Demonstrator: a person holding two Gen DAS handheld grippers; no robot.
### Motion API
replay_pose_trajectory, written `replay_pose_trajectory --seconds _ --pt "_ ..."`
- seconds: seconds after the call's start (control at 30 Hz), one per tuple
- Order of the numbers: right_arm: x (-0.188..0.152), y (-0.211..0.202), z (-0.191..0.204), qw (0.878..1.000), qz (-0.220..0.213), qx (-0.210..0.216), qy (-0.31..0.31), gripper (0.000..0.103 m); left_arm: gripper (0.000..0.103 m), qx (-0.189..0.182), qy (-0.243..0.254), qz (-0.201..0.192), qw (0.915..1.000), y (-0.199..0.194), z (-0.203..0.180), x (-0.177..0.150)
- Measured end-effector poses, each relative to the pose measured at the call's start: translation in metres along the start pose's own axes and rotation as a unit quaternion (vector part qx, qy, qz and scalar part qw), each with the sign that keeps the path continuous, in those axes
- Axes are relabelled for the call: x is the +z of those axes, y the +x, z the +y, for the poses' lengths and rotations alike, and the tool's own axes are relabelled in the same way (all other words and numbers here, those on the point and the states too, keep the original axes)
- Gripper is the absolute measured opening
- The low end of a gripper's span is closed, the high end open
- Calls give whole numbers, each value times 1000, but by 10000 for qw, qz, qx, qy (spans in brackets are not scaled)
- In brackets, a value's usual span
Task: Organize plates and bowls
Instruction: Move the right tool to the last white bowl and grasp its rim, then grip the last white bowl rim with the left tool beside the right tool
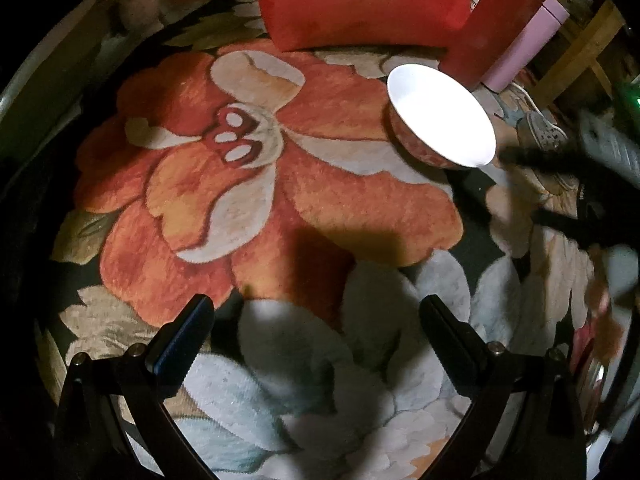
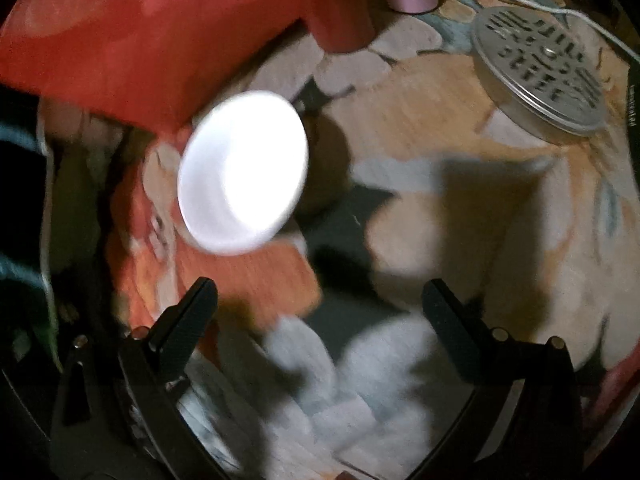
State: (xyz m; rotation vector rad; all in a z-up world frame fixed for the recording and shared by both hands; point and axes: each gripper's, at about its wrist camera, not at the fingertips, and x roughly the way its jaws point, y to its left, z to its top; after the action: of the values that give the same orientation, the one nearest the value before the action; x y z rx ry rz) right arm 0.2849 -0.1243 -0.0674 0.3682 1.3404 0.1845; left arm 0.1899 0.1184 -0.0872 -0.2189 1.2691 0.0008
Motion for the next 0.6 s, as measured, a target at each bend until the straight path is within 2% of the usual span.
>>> replay_pose_trajectory --seconds 0.07,0.13,0.2,0.23,0.27,0.3,0.37,0.5,0.6 --pt "10 7 2 9994 -45 192 270 101 102 -13 -20 22 10000 0 4 -2" --pt "18 15 3 9979 -85 300 564 93 102 -29 -56 25 10000 0 8 -4" --pt "25 28 4 9960 22 369 811 71 102 -36 -87 22 10000 -1 13 -4" --pt "27 35 6 9953 84 357 893 67 102 -47 -109 13 9999 -2 16 -4" --pt "29 41 8 9946 138 366 958 54 102 -50 -120 5 9999 -3 19 -4" --pt "30 46 8 9939 194 387 1012 36 102 -47 -131 -4 9999 -4 21 -3" --pt "31 57 8 9922 366 403 1125 19 102 -48 -167 -18 9998 -5 26 -2" --pt "21 58 6 9928 335 547 1010 18 102 -28 -225 -40 9997 -6 35 -1" --pt "5 59 3 9907 626 912 793 16 102 -27 -265 -17 9996 -4 38 -1"
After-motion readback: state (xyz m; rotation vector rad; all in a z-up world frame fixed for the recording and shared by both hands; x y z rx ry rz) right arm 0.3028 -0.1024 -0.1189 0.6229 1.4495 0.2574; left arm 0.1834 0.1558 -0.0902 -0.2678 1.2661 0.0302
